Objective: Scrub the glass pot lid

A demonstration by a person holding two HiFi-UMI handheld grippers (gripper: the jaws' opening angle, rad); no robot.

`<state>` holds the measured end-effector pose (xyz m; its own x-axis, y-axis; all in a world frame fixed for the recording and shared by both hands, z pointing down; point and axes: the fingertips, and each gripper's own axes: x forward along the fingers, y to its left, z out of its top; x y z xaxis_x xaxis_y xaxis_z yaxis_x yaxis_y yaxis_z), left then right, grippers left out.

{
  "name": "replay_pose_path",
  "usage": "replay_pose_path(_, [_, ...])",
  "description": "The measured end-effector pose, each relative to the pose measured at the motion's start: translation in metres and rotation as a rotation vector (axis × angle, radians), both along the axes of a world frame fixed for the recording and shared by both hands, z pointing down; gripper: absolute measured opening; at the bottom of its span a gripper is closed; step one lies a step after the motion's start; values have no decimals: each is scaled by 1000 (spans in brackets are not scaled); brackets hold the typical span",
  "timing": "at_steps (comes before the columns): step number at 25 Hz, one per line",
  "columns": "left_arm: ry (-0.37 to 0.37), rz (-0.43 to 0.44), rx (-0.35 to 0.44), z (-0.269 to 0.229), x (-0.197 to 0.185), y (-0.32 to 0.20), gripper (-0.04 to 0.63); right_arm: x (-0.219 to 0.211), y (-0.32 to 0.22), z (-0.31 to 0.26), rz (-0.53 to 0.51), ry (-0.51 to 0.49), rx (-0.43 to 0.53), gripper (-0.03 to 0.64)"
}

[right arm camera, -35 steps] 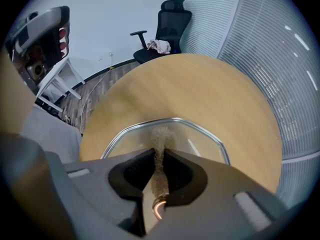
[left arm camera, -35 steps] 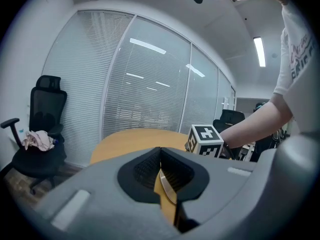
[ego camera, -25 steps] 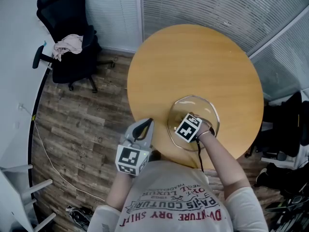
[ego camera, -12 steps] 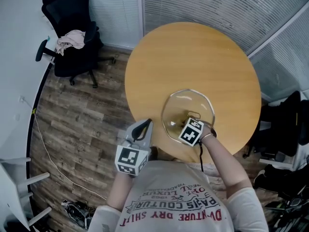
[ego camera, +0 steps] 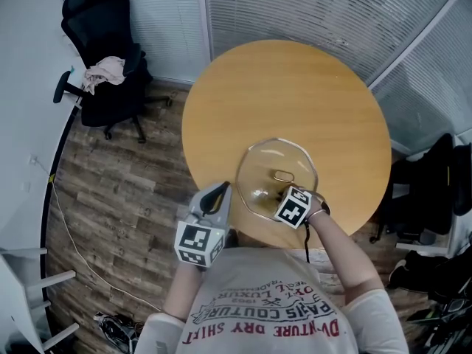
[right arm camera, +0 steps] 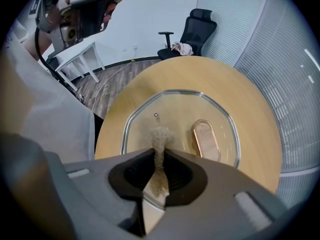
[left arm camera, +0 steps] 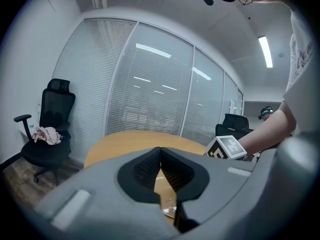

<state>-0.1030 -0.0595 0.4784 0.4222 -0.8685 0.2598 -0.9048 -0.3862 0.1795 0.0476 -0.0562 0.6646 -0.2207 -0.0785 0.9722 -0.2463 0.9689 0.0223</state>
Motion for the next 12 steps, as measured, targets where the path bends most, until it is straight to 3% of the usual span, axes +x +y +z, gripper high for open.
replay_pose_path(7, [-7, 2, 4, -3, 4, -10, 8, -11, -27, -43, 74, -149, 15, 54])
replay_pose_path(12, [-9, -2, -3, 0, -6, -24, 8, -11, -84, -62, 169, -221, 66, 54])
